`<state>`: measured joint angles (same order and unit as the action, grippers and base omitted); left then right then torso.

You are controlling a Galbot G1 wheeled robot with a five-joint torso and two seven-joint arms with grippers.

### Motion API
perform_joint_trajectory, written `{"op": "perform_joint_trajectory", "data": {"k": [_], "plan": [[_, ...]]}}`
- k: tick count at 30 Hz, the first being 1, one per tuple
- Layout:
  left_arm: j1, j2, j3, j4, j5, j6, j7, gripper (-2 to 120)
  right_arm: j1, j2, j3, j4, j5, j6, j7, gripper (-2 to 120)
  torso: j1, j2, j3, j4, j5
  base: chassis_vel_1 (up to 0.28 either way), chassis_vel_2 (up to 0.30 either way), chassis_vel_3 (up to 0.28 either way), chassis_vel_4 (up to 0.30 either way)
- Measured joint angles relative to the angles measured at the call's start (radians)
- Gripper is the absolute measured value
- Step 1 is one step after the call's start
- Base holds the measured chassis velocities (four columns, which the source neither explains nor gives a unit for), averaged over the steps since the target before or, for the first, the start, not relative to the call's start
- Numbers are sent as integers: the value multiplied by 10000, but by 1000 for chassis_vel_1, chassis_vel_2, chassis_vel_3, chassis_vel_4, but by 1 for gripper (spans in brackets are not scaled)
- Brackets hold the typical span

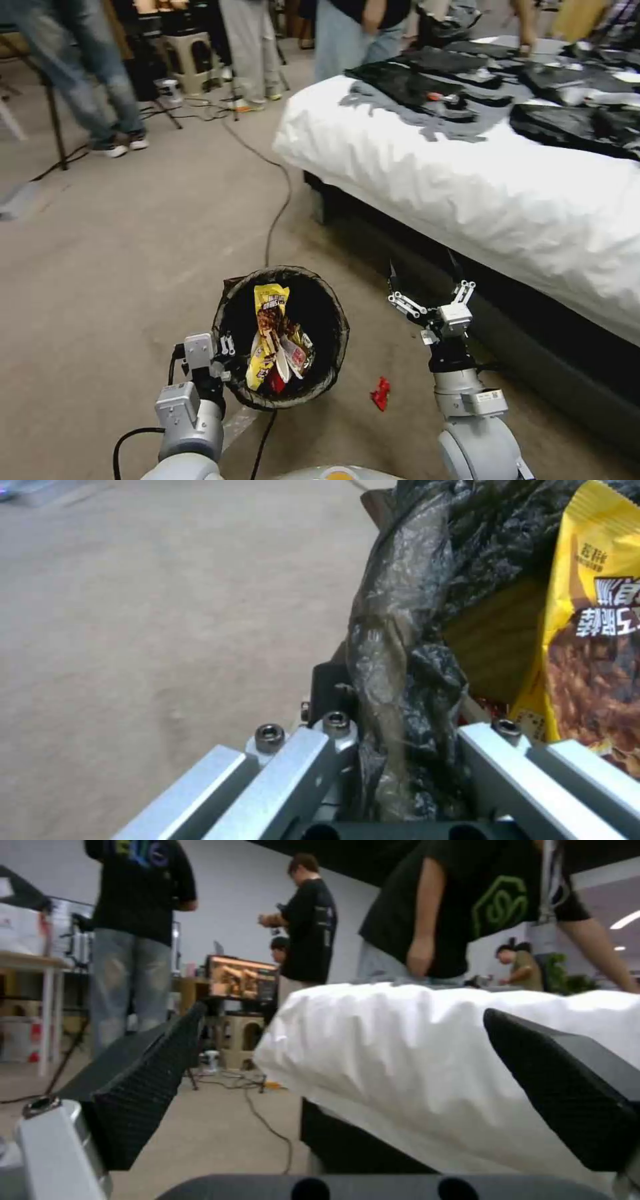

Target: Pick up the trash bin, then pick up the garbage from the floor and place it into the trash bin.

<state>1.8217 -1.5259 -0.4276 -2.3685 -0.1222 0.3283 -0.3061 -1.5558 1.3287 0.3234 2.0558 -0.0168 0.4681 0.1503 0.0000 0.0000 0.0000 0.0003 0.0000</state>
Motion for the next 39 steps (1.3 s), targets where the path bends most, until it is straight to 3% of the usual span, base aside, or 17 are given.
{"op": "perform_joint_trajectory", "data": {"k": [39], "plan": [[-57, -27, 58, 66, 36, -68, -5, 0, -1, 36, 10, 169, 129, 243, -146, 100, -1, 0, -1, -5, 0, 22, -10, -7, 21]]}}
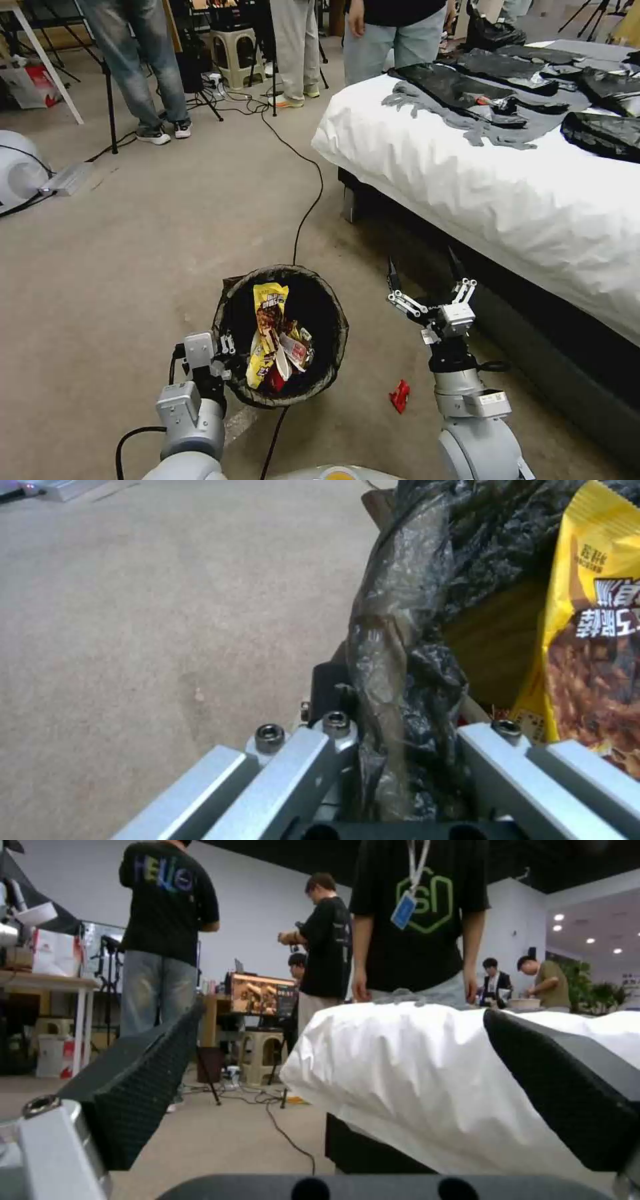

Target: Pick up the trash bin, then pick up the garbage from the floor and place it into the trash bin.

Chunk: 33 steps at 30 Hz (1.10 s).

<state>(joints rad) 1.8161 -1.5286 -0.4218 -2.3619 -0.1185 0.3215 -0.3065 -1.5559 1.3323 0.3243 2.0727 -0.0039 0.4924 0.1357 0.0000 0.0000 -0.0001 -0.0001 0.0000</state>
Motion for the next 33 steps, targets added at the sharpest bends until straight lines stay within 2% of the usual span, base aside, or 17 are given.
{"op": "perform_joint_trajectory", "data": {"k": [16, 23, 25, 26, 29, 30, 31, 33], "plan": [[8, 17, 11, 1, 0, 1, 6, 0, 61, -23, 5, -9, -87, 143, -2, 100, 1, 0, 1, 1, 0, 11, -10, -8, 10], [9, 29, -1, -5, -7, 7, 6, 0, 155, -120, -75, 250, -143, -435, 265, 100, 1, 0, 1, 1, 0, 0, 0, 0, 0], [-11, 34, -10, -6, -20, 15, 7, 0, 57, -249, -329, 707, 249, -1675, 707, 100, 1, 0, 1, 2, 0, 0, 0, 0, 0], [-11, 34, -10, -6, -20, 15, 7, 0, 57, -249, -329, 707, 249, -1675, 707, 100, 1, 0, 1, 2, 0, 0, 0, 0, 0], [-64, 37, -24, -6, -48, 33, 7, 0, -108, -534, -693, 1361, 1157, -4331, 1715, 100, 1, 0, 1, 0, 0, 0, 0, 0, 0], [-64, 37, -24, -6, -48, 33, 7, 0, -108, -534, -693, 1361, 1157, -4331, 1715, 100, 1, 0, 1, 0, 0, 0, 0, 0, 0], [-76, 39, -29, -6, -57, 37, 7, 0, -123, -651, -773, 1475, 1433, -5270, 2077, 100, 1, 0, 1, 1, 0, 0, 0, 0, 0], [-91, 39, -32, -1, -65, 39, 7, 0, -134, -853, -841, 1515, 1806, -6238, 2401, 100, 1, 0, 1, 0, 1, 0, 0, 0, 0]]}}
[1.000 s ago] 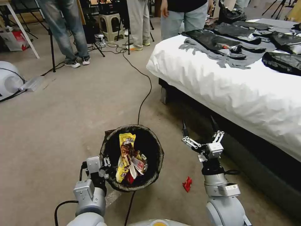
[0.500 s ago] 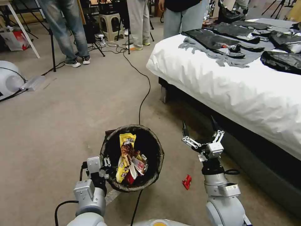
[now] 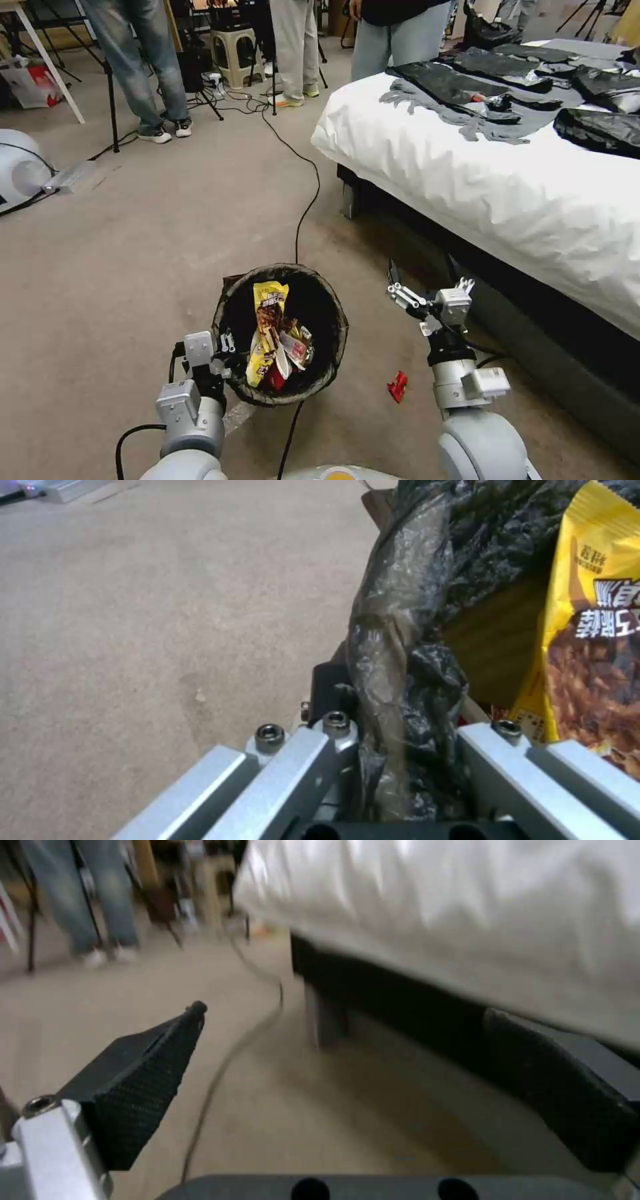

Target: Pick up the trash bin, then pick up the garbage from the floor and place it into the trash bin.

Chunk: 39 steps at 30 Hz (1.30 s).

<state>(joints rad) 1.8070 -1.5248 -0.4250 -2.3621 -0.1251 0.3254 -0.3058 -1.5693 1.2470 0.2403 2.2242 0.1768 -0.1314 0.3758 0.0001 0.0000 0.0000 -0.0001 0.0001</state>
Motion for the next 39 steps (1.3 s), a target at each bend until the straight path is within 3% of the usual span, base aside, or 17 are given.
{"op": "perform_joint_trajectory", "data": {"k": [5, 8, 14, 24, 39], "plan": [[-25, 0, 3, 42, -6, 2, 0, 0, 3, -616, -103, -29, 836, -1026, 249, 100, 0, 0, 0, 1, 0, 0, 0, 0, 0], [-60, -20, 53, 86, 5, 3, 0, 0, 29, -1458, -346, -224, 1930, -1931, 371, 100, 0, 0, 0, 1, 0, 0, 0, 0, 0], [-45, -50, 85, 94, 40, 4, 0, 0, 5, -1928, -824, -898, 2831, -2734, 728, 100, -1, 0, 0, 0, -1, 0, 0, 0, 0], [106, -52, 93, 22, 96, -7, 0, 0, 377, -1764, -1257, -2486, 3305, -3098, 560, 100, -1, 0, 0, 1, -1, 0, 0, 0, 0], [84, -67, 93, 76, 126, -19, 0, 0, 1157, -1278, -1293, -3937, 3725, -3448, 190, 100, -2, 0, 0, 1, -1, 0, 0, 0, 0]]}}
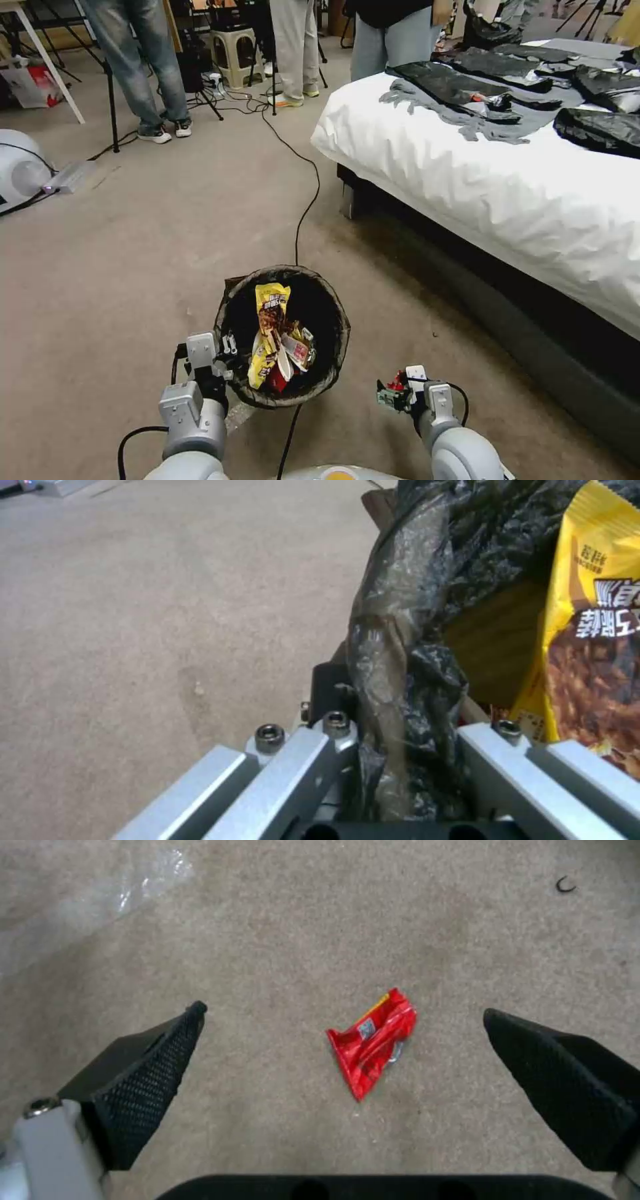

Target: Pick up the trash bin, then pick up the garbage from the floor and place it into the trash bin.

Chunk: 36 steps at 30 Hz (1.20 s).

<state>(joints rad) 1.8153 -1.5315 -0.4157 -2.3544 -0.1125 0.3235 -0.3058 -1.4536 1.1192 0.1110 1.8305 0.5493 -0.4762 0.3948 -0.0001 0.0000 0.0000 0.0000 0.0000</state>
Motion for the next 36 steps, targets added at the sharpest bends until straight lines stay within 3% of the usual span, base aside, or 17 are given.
{"op": "perform_joint_trajectory", "data": {"k": [36], "plan": [[-149, -39, 22, 257, 31, 35, -15, 0, 1123, 1285, -90, -3098, -688, 870, -1013, 100, 1, 0, 0, 0, 0, 0, 0, 0, 0]]}}
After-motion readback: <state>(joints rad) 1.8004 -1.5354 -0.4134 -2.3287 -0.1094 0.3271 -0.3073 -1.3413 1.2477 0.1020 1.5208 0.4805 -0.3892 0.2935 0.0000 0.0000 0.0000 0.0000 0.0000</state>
